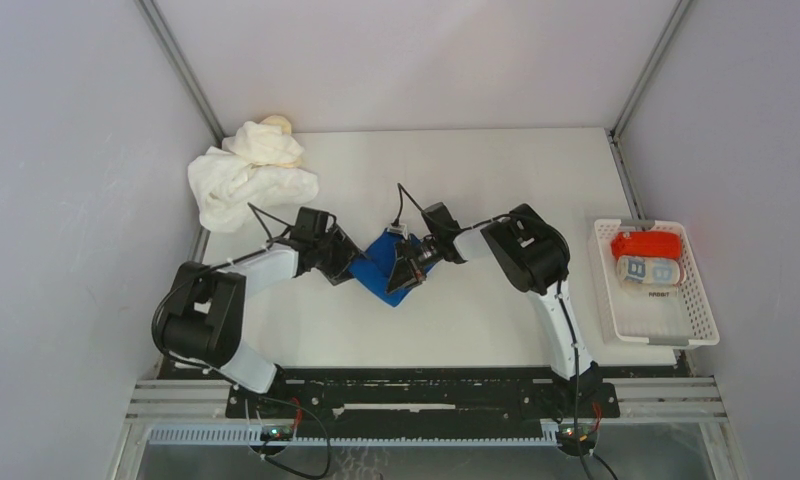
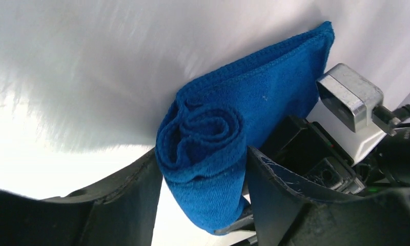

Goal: Roll the towels
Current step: Roll the towel at the center of the board.

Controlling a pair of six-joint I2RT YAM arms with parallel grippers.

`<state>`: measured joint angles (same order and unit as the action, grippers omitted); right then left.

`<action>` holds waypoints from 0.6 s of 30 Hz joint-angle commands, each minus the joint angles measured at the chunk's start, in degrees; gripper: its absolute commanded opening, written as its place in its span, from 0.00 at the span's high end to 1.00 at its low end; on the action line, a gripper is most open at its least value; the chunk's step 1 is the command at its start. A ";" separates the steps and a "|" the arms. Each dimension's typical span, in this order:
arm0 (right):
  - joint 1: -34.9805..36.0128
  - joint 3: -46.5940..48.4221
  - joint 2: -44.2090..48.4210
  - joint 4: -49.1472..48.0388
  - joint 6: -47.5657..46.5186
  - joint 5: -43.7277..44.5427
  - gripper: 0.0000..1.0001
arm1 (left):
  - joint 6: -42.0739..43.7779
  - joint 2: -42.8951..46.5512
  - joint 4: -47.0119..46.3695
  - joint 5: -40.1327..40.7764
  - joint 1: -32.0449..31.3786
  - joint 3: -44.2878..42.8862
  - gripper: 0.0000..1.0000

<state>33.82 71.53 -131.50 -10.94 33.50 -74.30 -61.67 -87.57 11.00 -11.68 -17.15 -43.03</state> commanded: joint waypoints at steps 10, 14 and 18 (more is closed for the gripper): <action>2.96 -0.69 17.38 22.64 -20.22 28.24 0.53 | 4.05 -8.67 3.50 0.60 -2.27 -4.85 0.60; 8.37 -3.05 25.86 26.81 -25.57 49.76 0.44 | 5.21 -9.10 5.69 1.23 -2.23 -5.20 0.61; 16.34 -4.83 32.36 26.98 -30.72 71.46 0.35 | 6.19 -9.33 7.41 1.57 -2.23 -5.86 0.61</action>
<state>43.22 67.94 -105.32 13.65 11.35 -28.64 -58.87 -95.00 12.62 -12.21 -18.76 -47.92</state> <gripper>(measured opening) 0.622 0.394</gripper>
